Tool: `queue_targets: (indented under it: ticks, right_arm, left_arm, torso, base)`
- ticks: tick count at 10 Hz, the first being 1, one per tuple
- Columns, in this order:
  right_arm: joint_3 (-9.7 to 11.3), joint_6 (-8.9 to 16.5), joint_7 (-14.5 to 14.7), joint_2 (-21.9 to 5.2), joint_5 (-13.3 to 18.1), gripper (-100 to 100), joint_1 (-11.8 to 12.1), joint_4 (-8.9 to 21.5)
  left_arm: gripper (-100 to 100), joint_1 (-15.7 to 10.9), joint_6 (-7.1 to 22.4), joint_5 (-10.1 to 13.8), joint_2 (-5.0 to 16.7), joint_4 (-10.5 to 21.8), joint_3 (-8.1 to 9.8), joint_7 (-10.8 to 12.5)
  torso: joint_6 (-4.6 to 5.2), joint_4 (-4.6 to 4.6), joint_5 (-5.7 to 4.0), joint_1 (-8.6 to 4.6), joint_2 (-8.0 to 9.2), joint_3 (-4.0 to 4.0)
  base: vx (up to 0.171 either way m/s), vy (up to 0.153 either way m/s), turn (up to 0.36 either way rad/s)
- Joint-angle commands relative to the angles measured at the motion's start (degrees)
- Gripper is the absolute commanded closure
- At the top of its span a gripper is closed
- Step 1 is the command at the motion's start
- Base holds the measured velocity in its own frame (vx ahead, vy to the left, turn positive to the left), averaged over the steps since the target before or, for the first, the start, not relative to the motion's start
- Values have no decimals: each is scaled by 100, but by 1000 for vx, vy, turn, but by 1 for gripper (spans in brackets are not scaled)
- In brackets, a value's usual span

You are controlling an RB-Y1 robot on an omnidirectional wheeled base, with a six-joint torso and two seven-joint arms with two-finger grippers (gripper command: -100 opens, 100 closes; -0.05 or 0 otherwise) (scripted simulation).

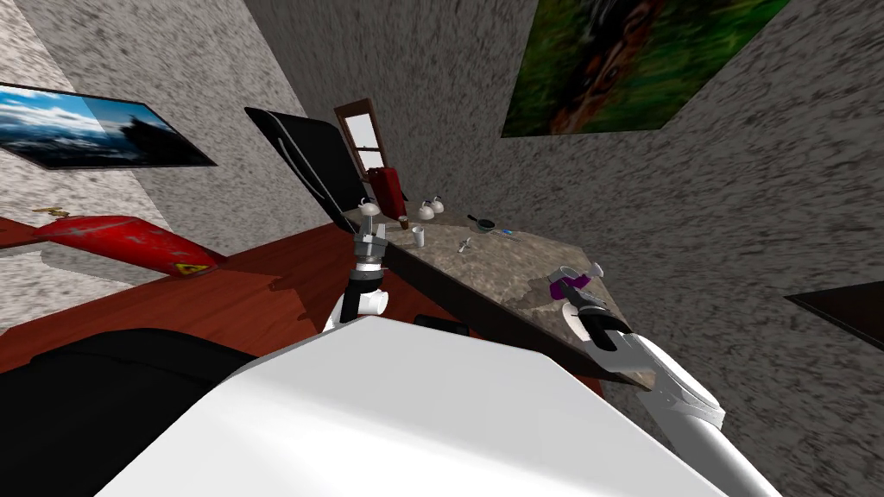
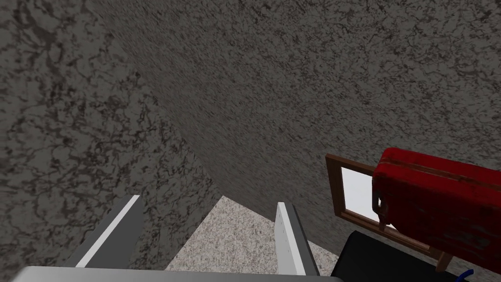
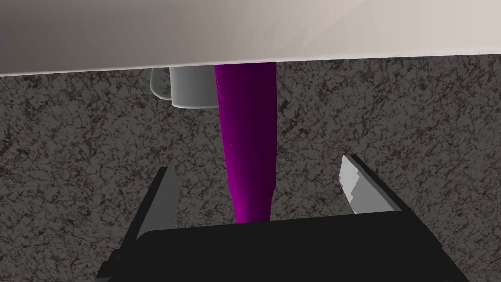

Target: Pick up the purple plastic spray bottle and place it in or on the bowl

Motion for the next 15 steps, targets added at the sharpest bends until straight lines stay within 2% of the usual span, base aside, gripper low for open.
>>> queue_targets:
  ticks: [1,2,3,5,6,7,10,11,13,14,15]
  right_arm:
    - [0,0,0,0,0,-100,0,0]
    - [-5,10,14,-7,11,0,-3,13]
    - [199,-184,60,165,149,-100,-290,297]
    - [199,-184,60,165,149,-100,-608,558]
    - [199,-184,60,165,149,-100,-615,590]
    - [402,-376,107,336,288,-100,-848,804]
    - [402,-376,107,336,288,-100,-1227,1169]
    - [605,-568,154,507,427,-100,-1428,1364]
    - [605,-568,154,507,427,-100,-1789,1711]
    - [605,-568,154,507,427,-100,-1840,1749]
    - [808,-761,201,679,566,-100,-2049,1953]
  left_arm:
    - [0,0,0,0,0,0,0,0]
    - [0,0,0,0,0,0,1,0]
    - [0,0,0,0,0,0,1,0]
    - [0,0,0,0,0,0,1,0]
    - [0,0,0,0,0,0,0,0]
    - [0,0,0,0,0,0,1,0]
    - [0,0,0,0,0,0,0,0]
    - [0,0,0,0,0,0,0,0]
    - [0,0,0,0,0,0,1,0]
    - [0,0,0,0,0,0,0,0]
    - [0,0,0,0,0,0,1,0]
  torso:
    - [0,0,0,0,0,0]
    - [4,1,-2,-7,5,3]
    - [4,2,-3,-11,9,5]
    - [3,4,-4,-13,17,10]
    - [1,3,-3,-12,14,8]
    - [3,3,-3,-14,12,7]
    - [1,3,-3,-13,13,8]
    - [1,3,-3,-14,11,7]
    - [3,4,-3,-14,15,9]
    - [1,3,-3,-13,13,8]
    - [2,3,-3,-13,12,7]
  base:
    - [11,15,29]
    - [0,0,0]
    - [-9,-4,-335]
    - [-14,8,-67]
    - [-1,-1,36]
    - [-9,-6,-279]
    - [-8,3,-57]
    - [-9,-6,-282]
    - [-11,4,-89]
    - [-1,-1,17]
    - [-10,-5,-289]
